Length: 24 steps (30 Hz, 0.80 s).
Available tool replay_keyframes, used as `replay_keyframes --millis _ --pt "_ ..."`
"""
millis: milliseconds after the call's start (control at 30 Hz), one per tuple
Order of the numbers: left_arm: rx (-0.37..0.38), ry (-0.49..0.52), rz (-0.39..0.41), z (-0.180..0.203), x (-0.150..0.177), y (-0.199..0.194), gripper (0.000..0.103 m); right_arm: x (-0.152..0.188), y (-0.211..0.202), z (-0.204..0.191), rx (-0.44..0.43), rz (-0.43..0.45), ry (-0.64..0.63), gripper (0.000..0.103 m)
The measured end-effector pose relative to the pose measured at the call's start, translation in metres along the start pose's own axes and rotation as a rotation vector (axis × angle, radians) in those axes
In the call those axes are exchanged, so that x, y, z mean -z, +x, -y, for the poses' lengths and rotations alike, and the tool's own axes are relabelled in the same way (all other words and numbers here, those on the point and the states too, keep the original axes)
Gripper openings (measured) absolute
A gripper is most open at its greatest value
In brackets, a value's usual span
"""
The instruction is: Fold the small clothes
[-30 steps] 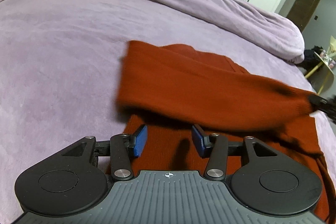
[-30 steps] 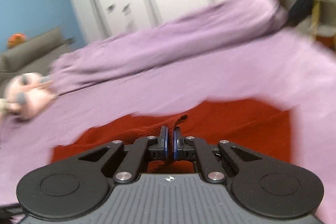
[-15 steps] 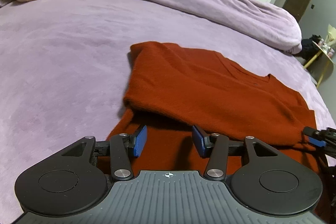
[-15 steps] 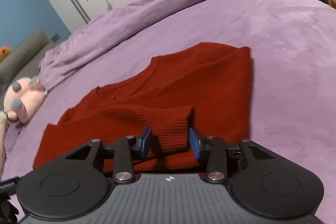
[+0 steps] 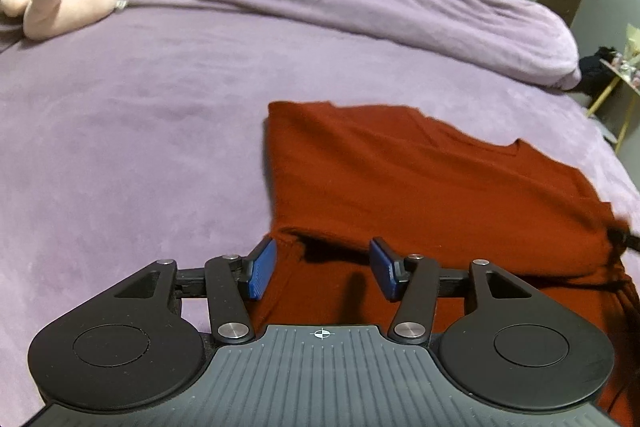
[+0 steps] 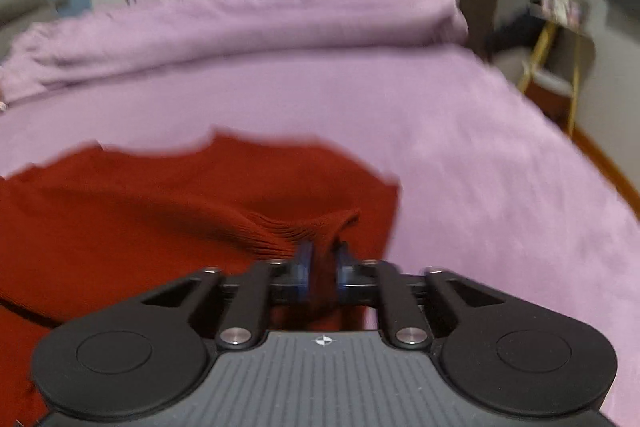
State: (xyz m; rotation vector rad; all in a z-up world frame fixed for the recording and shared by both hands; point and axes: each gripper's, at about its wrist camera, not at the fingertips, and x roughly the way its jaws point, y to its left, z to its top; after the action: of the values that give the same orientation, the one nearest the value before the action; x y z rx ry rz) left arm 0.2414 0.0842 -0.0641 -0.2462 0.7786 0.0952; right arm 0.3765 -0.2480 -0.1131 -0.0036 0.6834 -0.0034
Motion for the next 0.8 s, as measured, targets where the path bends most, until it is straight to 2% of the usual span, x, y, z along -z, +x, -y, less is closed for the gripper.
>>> replay_keyframes --millis 100,133,200,267,333,400,433,533,600,633,700,733,800 --pt "0.022 -0.016 0.036 0.003 -0.004 -0.005 0.056 0.002 -0.02 0.001 0.046 0.129 0.056 0.024" --pt "0.026 -0.01 0.052 0.007 -0.006 -0.005 0.056 0.0 -0.024 -0.004 0.024 0.151 0.059 0.025" --pt "0.041 0.019 0.065 0.019 -0.014 0.001 0.056 -0.001 -0.021 -0.026 -0.097 0.135 0.055 0.026" --pt "0.062 0.042 0.06 0.034 -0.021 0.015 0.057 0.001 -0.014 -0.061 -0.23 0.109 -0.003 0.025" --pt "0.084 0.057 0.058 0.047 -0.024 0.032 0.057 0.003 -0.008 -0.096 -0.341 0.131 -0.077 0.024" --pt "0.065 0.09 0.045 0.057 -0.025 0.05 0.057 0.004 0.001 -0.112 -0.399 0.132 -0.113 0.022" --pt "0.047 0.112 0.041 0.06 -0.025 0.059 0.057 0.005 0.009 -0.116 -0.394 0.117 -0.123 0.022" --pt "-0.015 0.156 0.057 0.062 -0.023 0.078 0.061 0.002 0.032 -0.101 -0.269 0.12 -0.126 0.022" --pt "-0.048 0.165 0.078 0.056 -0.023 0.085 0.076 -0.004 0.041 -0.07 -0.185 0.132 -0.077 0.015" --pt "-0.05 0.16 0.083 0.053 -0.024 0.089 0.079 -0.005 0.044 -0.052 -0.144 0.133 -0.044 0.014" --pt "-0.039 0.138 0.084 0.046 -0.024 0.095 0.087 -0.007 0.055 -0.019 -0.117 0.115 0.077 0.011" --pt "-0.045 0.128 0.083 0.044 -0.025 0.097 0.09 -0.006 0.057 -0.002 -0.143 0.104 0.154 0.004" --pt "-0.053 0.11 0.075 0.042 -0.026 0.099 0.093 -0.003 0.057 0.007 -0.154 0.091 0.192 0.003"
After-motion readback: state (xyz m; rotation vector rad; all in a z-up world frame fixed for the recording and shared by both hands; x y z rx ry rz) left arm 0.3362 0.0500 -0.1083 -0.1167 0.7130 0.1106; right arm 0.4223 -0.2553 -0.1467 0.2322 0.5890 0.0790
